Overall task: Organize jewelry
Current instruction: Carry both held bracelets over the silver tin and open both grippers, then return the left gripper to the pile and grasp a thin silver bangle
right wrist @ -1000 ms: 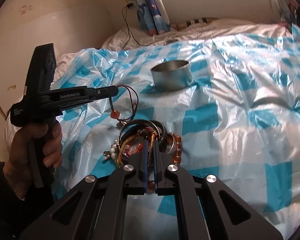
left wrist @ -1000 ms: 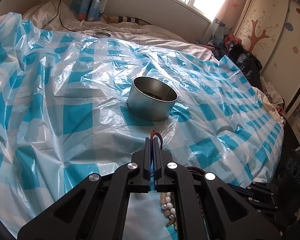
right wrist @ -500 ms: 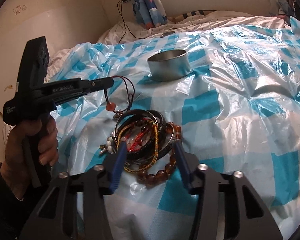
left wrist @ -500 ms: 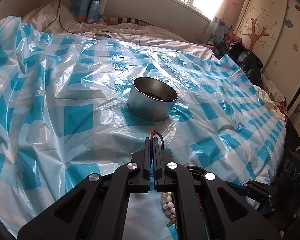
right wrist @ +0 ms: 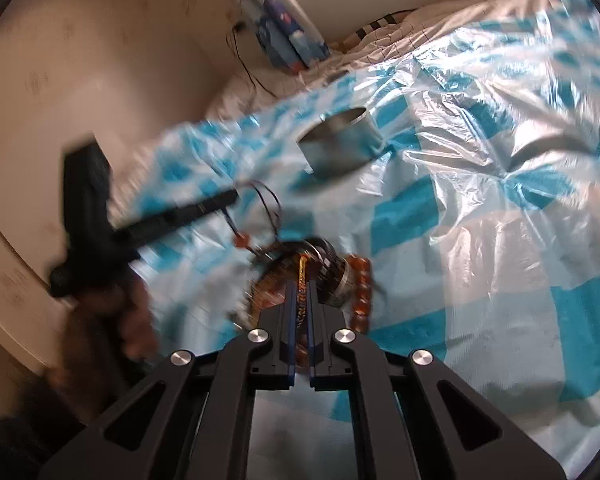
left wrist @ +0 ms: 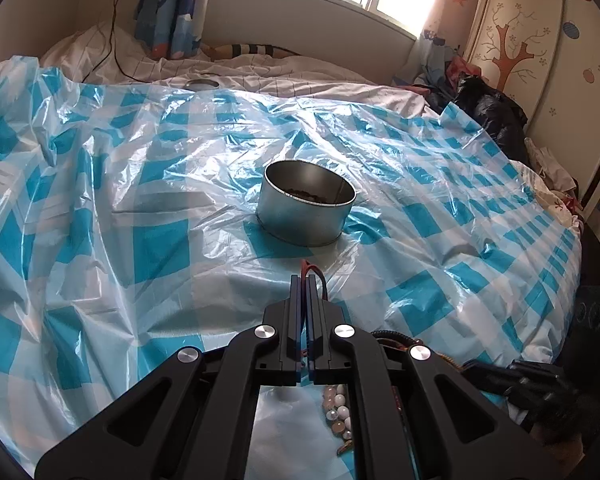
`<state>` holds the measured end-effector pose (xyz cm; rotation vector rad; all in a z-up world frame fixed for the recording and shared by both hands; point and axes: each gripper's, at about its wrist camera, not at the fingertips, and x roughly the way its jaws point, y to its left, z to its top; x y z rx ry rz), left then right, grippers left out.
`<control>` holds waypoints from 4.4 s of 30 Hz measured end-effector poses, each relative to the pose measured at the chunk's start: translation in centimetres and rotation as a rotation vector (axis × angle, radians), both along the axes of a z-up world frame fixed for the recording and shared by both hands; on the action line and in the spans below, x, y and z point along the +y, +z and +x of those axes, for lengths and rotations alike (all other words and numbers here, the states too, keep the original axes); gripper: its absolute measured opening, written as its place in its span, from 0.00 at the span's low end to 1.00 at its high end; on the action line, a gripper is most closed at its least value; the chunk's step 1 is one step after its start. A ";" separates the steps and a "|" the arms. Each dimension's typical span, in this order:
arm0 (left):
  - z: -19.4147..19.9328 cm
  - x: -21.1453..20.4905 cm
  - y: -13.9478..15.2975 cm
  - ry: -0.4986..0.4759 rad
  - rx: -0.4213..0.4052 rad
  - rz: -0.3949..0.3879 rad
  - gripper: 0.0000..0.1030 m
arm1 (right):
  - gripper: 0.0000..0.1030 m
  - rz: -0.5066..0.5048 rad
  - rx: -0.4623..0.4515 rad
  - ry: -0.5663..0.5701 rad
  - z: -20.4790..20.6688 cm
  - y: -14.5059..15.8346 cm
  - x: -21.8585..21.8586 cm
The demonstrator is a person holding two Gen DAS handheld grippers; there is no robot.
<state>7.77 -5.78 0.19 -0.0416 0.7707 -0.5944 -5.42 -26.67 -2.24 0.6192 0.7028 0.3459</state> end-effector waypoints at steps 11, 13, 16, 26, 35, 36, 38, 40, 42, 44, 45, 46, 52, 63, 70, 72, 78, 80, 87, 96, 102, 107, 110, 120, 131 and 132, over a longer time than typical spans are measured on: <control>-0.8 0.0 1.4 -0.004 -0.070 -0.033 0.02 | 0.05 0.250 -0.037 0.007 0.4 0.5 -3.0; -0.8 -0.1 1.2 -0.008 -0.063 -0.025 0.02 | 0.06 0.179 0.019 -0.002 0.8 0.0 -2.4; -1.0 -0.3 1.2 -0.016 -0.067 -0.021 0.02 | 0.55 0.074 0.080 -0.039 0.9 -0.4 -1.6; -1.2 -0.3 1.3 -0.015 -0.077 -0.010 0.02 | 0.05 -0.102 0.073 0.023 0.3 -0.5 1.1; -1.3 0.0 2.6 -0.031 -0.119 -0.097 0.02 | 0.04 0.201 -0.079 0.002 0.8 2.0 -3.0; -1.3 -0.1 2.9 -0.036 -0.129 -0.106 0.02 | 0.04 0.214 -0.089 0.000 1.2 2.3 -3.5; -1.2 -0.4 3.4 -0.048 -0.141 -0.119 0.02 | 0.04 0.226 -0.107 -0.001 2.4 3.0 -4.2; -1.0 -0.7 3.8 -0.056 -0.148 -0.129 0.02 | 0.04 0.227 -0.120 0.001 3.8 3.8 -4.5; -0.6 -1.0 4.3 -0.066 -0.155 -0.141 0.02 | 0.04 0.220 -0.128 0.007 5.7 4.4 -4.7; 0.6 -1.6 4.9 -0.076 -0.169 -0.146 0.02 | 0.04 0.208 -0.136 0.009 7.6 5.0 -4.7; 1.2 -1.8 5.1 -0.079 -0.171 -0.149 0.02 | 0.04 0.206 -0.141 0.009 8.4 5.2 -4.8; 1.9 -2.1 5.3 -0.082 -0.172 -0.154 0.02 | 0.04 0.201 -0.146 0.007 9.8 5.5 -4.9; 6.9 -4.1 5.9 -0.108 -0.176 -0.189 0.02 | 0.04 0.177 -0.158 -0.009 15.9 6.0 -5.0; 11.7 -5.5 0.3 0.000 -0.002 0.014 0.53 | 0.37 0.026 0.009 -0.092 20.3 1.9 -4.7; 8.0 -2.1 -0.6 0.058 0.018 -0.012 0.60 | 0.56 0.044 -0.004 -0.169 12.6 2.8 -7.0; 5.8 -1.1 -1.5 0.078 0.036 -0.008 0.60 | 0.58 0.073 0.028 -0.193 10.3 2.0 -7.5; -0.2 1.1 -4.6 0.137 0.111 -0.057 0.62 | 0.59 0.187 0.093 -0.252 5.1 -0.2 -8.4; -2.2 1.0 -5.1 0.130 0.084 -0.037 0.63 | 0.59 0.201 0.108 -0.240 4.4 -0.6 -8.3; -5.4 0.6 -4.3 0.094 0.017 0.081 0.63 | 0.65 0.229 0.107 -0.179 4.0 -0.3 -6.8; -7.1 -2.4 -1.0 0.064 -0.025 0.181 0.71 | 0.69 0.287 0.139 -0.092 4.4 -0.4 -6.0; -5.9 -4.5 -1.6 0.046 0.006 0.173 0.70 | 0.74 0.245 0.136 -0.073 4.4 0.1 -5.2; -5.4 -4.5 -2.6 0.053 0.043 0.185 0.26 | 0.75 0.245 0.148 -0.082 4.6 -0.5 -5.3; -5.3 -4.9 -2.9 0.040 0.050 0.217 0.06 | 0.75 0.236 0.150 -0.079 4.5 -0.6 -5.3; -5.7 -4.1 0.7 0.005 0.038 0.134 0.06 | 0.75 0.182 0.150 -0.089 4.3 -0.9 -5.2; -1.5 0.2 0.1 0.118 0.091 0.076 0.06 | 0.79 -0.070 0.133 -0.059 4.7 -0.3 -1.9; -1.0 0.7 -0.6 0.136 0.115 0.070 0.06 | 0.79 -0.104 0.117 -0.047 4.7 0.0 -1.4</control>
